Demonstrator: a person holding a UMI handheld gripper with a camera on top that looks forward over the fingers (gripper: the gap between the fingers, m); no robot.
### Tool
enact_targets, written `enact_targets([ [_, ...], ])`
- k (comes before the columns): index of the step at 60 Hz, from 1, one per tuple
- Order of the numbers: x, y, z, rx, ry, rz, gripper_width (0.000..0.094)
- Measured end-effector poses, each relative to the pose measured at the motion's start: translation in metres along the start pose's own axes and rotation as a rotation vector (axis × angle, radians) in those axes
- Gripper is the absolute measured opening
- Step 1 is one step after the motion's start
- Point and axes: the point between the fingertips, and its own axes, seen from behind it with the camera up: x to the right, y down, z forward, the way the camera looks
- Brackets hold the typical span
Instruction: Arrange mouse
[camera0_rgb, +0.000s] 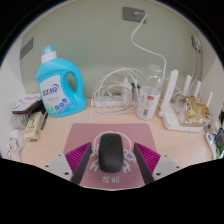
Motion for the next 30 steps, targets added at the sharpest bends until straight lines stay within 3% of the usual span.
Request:
enact_targets([
  [8,-0.001,-0.005,-0.041,0.008,0.042,-0.029,0.0849],
  [30,-0.024,-0.012,-0.21,0.134,0.085,-0.076,0.0851],
])
